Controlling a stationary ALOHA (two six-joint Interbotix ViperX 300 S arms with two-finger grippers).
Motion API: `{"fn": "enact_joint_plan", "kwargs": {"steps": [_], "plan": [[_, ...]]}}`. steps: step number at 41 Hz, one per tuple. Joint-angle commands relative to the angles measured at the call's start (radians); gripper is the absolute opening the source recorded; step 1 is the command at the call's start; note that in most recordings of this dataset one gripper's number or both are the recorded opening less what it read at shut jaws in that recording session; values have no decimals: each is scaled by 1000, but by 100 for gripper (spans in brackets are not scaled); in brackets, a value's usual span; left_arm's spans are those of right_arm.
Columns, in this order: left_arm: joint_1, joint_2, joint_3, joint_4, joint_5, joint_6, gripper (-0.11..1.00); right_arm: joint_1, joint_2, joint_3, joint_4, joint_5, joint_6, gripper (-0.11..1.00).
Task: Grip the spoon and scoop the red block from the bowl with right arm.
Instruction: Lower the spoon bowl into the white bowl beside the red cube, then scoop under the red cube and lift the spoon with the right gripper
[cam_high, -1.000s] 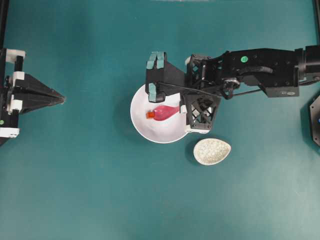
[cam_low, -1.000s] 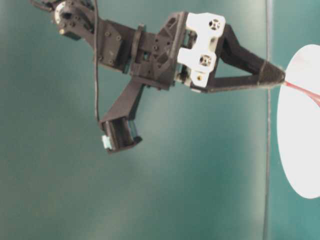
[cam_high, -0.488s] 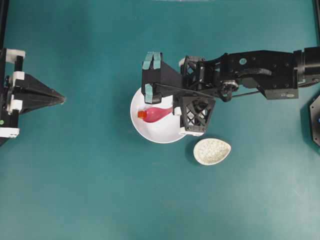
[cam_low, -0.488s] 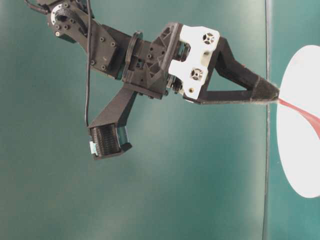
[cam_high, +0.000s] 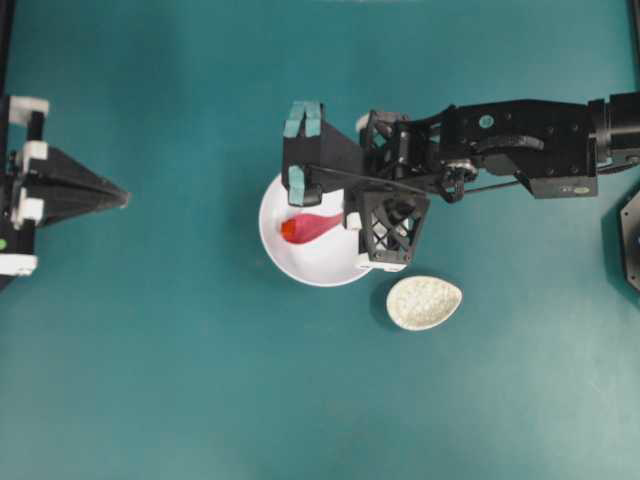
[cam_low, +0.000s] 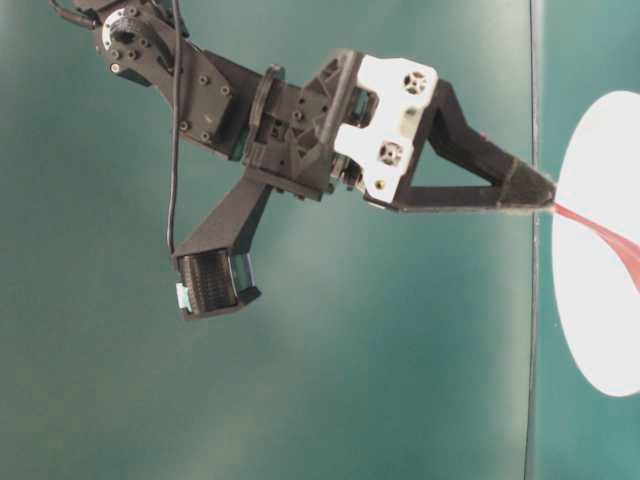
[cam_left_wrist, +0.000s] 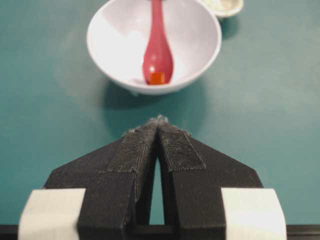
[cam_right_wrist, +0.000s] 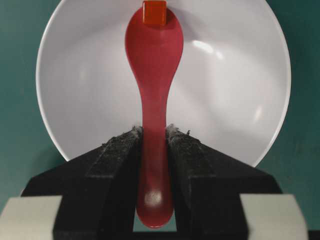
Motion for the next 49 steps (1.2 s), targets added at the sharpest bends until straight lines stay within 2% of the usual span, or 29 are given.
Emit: {"fn": "enact_joint_plan", "kwargs": {"steps": [1,25,40,49], "plan": [[2,5,-18,0,-5,0,-1,2,-28,-3,0,-18,5,24],[2,-2,-20,2,-5,-2,-1,2,-92,100,5,-104,17,24],[2,-2,-18,2,-5,-3,-1,2,-153,189,26,-241,17,24],[2,-2,-18,2,-5,-5,-1,2,-216,278,34,-357,17,24]]}}
